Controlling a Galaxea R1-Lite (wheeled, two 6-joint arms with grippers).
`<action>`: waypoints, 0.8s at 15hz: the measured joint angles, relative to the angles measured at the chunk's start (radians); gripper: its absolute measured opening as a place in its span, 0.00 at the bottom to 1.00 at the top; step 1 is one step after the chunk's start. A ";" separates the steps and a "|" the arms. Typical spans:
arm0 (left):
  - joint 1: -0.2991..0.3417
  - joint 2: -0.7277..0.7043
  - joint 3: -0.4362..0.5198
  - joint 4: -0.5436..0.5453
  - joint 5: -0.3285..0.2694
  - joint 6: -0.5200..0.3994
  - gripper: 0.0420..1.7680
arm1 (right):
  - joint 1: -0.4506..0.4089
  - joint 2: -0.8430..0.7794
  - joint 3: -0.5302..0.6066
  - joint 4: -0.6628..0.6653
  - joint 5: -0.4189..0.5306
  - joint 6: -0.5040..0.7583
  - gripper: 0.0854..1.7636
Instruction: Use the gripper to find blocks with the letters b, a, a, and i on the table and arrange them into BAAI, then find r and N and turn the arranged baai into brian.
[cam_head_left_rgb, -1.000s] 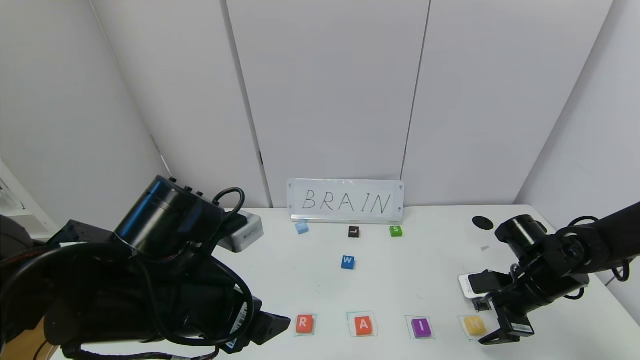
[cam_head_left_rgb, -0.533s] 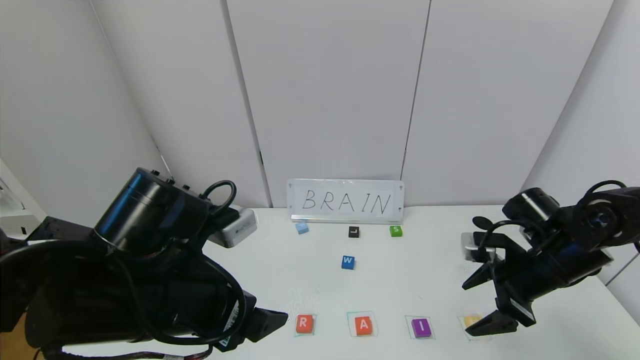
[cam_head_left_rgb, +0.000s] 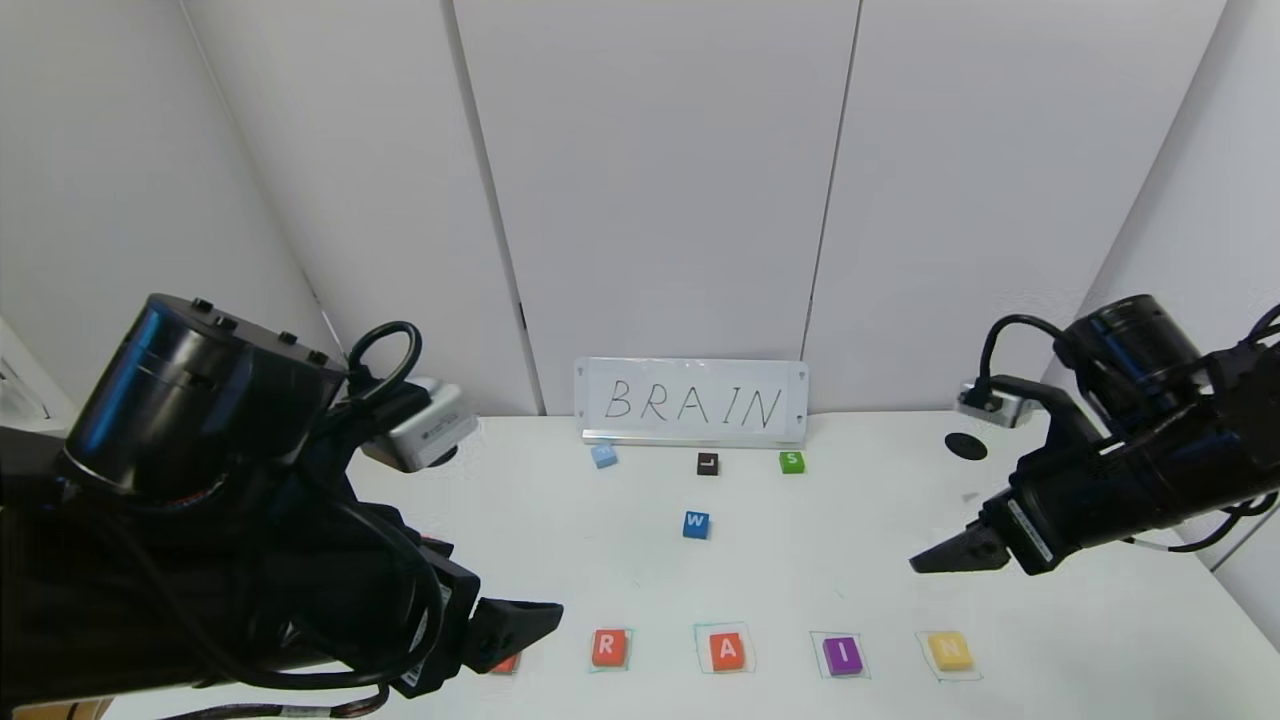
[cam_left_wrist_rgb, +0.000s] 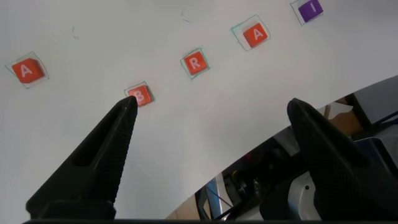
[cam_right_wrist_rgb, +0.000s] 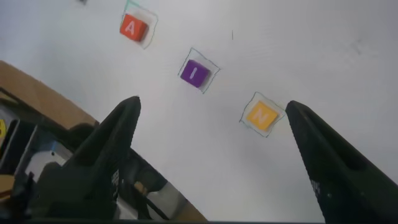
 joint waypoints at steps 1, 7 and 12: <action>0.013 0.000 -0.001 -0.007 0.002 0.001 0.97 | 0.000 -0.024 0.005 -0.013 -0.032 0.079 0.95; 0.106 0.013 -0.004 -0.108 0.069 -0.001 0.97 | 0.028 -0.145 0.082 -0.183 -0.437 0.357 0.96; 0.141 -0.049 0.026 -0.108 0.173 -0.010 0.97 | 0.018 -0.290 0.180 -0.286 -0.457 0.347 0.96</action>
